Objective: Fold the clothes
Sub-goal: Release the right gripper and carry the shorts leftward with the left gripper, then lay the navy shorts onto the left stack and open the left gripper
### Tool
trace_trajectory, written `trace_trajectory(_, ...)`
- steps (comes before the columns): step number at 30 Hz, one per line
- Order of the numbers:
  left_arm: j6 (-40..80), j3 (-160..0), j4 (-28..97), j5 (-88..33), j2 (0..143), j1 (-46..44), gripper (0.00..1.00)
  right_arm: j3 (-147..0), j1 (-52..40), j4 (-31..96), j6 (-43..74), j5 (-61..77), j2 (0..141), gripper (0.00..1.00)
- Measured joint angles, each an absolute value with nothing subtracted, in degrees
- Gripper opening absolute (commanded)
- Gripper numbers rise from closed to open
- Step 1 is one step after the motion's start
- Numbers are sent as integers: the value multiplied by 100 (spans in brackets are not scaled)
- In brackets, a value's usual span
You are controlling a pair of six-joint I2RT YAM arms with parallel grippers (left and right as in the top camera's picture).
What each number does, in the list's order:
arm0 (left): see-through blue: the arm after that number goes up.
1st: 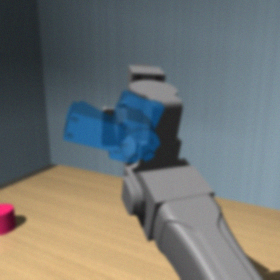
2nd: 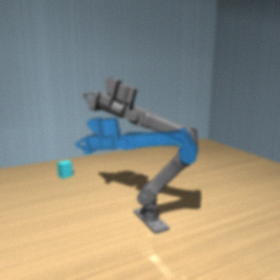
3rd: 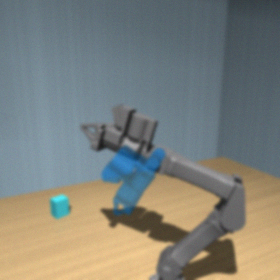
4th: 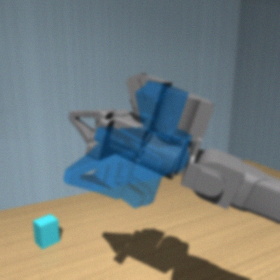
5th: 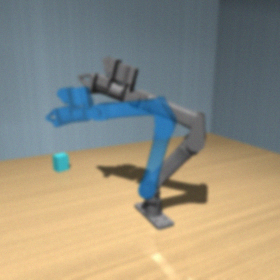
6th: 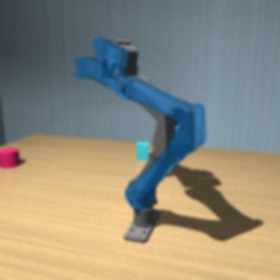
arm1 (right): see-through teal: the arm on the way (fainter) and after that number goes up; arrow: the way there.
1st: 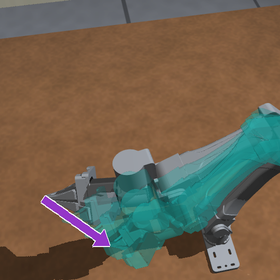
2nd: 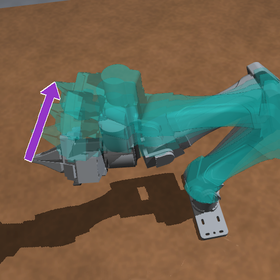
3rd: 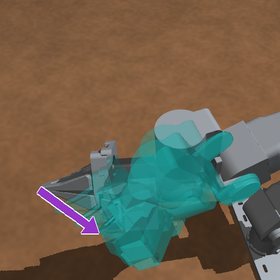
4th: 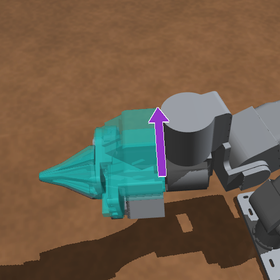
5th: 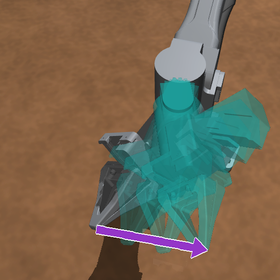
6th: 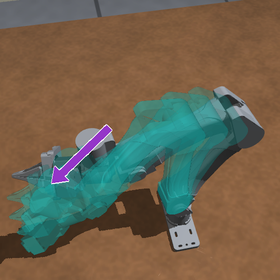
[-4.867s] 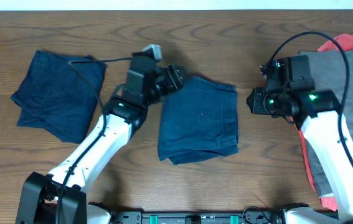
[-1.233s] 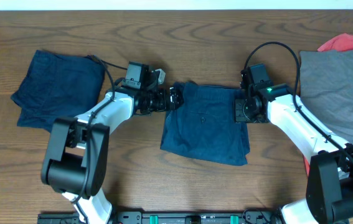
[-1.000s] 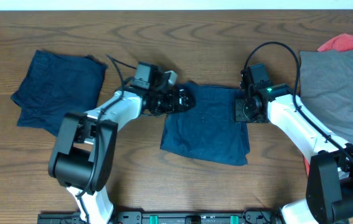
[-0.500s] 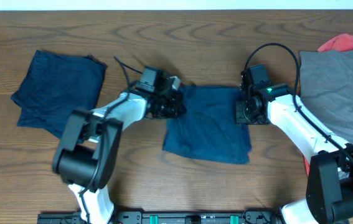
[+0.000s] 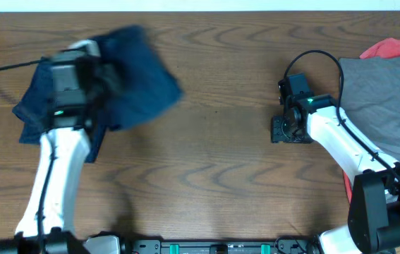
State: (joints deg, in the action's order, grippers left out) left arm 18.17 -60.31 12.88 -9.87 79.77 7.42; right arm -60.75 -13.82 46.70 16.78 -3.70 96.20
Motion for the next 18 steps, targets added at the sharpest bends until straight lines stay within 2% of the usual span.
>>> trace_trajectory(8, 1824, -6031, 1125, -231, 8414, 2198, 8, -6075, -1382, 4733, 1678, -368, 9620, 58)
trace_trajectory(10, 1833, -6031, 1129, -185, 8619, 2458, 17, -6075, -1382, 4753, 1678, -368, 9620, 58)
trace_trajectory(11, 1850, -6031, 1131, -165, 8711, 2567, 17, -6075, -1382, 4768, 1680, -368, 9620, 58)
trace_trajectory(13, 1951, -6031, 1133, -121, 8858, 2757, 27, -6075, -1382, 4788, 1680, -368, 9620, 58)
trace_trajectory(14, 2005, -6031, 1144, -104, 8914, 2853, 35, -6075, -1382, 4792, 1680, -368, 9620, 58)
trace_trajectory(15, 2034, -6031, 1155, -91, 8945, 2919, 45, -6075, -1382, 4794, 1680, -368, 9620, 58)
trace_trajectory(18, 2154, -6031, 1157, -45, 8958, 3079, 90, -6075, -1382, 4801, 1680, -368, 9620, 59)
